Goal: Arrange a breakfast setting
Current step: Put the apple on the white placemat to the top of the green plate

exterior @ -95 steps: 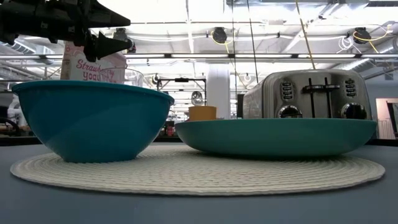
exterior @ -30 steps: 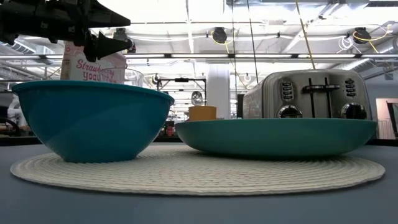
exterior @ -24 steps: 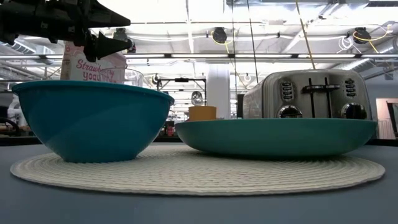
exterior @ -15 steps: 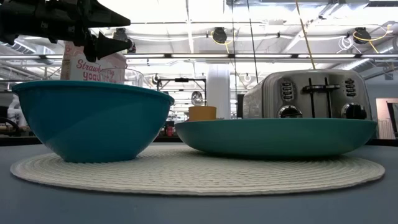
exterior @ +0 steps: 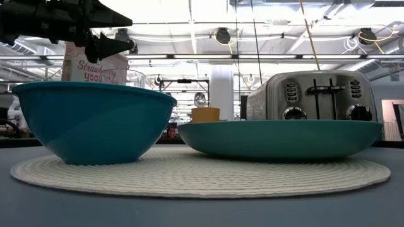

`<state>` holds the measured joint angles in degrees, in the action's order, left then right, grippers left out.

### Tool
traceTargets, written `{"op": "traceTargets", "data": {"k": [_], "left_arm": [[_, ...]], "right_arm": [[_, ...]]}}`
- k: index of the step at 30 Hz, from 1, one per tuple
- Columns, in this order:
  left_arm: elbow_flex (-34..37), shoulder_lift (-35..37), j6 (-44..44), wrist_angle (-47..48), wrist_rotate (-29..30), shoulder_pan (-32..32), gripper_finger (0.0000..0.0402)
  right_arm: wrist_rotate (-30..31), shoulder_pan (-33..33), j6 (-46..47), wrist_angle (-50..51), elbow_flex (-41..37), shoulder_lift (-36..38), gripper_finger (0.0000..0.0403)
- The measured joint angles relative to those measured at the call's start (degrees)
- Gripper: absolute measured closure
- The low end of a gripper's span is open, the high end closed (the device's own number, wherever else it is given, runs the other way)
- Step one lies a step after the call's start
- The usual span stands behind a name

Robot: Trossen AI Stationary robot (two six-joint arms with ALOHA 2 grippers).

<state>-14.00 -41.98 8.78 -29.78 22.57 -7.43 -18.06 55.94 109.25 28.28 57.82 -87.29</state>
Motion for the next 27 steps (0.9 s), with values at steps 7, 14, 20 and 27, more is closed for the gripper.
{"op": "traceTargets", "data": {"k": [7, 14, 20, 27], "left_arm": [[0.0, 0.0, 0.0, 0.0, 0.0, 0.0, 0.0016], [0.0, 0.0, 0.0, 0.0, 0.0, 0.0, 0.0016], [0.0, 0.0, 0.0, 0.0, 0.0, 0.0, 0.0016], [0.0, 0.0, 0.1, 0.0, 0.0, 0.0, 0.0016]], "right_arm": [[0.1, -1.0, 2.9, 2.7, 0.0, 6.9, 0.0126], [0.7, -4.4, 5.7, 4.7, 0.0, 13.8, 0.0126], [10.8, -10.7, 2.6, 5.3, 0.0, 18.2, 0.0126], [21.0, -22.1, -8.4, 2.8, 0.0, 19.5, 0.0126]]}}
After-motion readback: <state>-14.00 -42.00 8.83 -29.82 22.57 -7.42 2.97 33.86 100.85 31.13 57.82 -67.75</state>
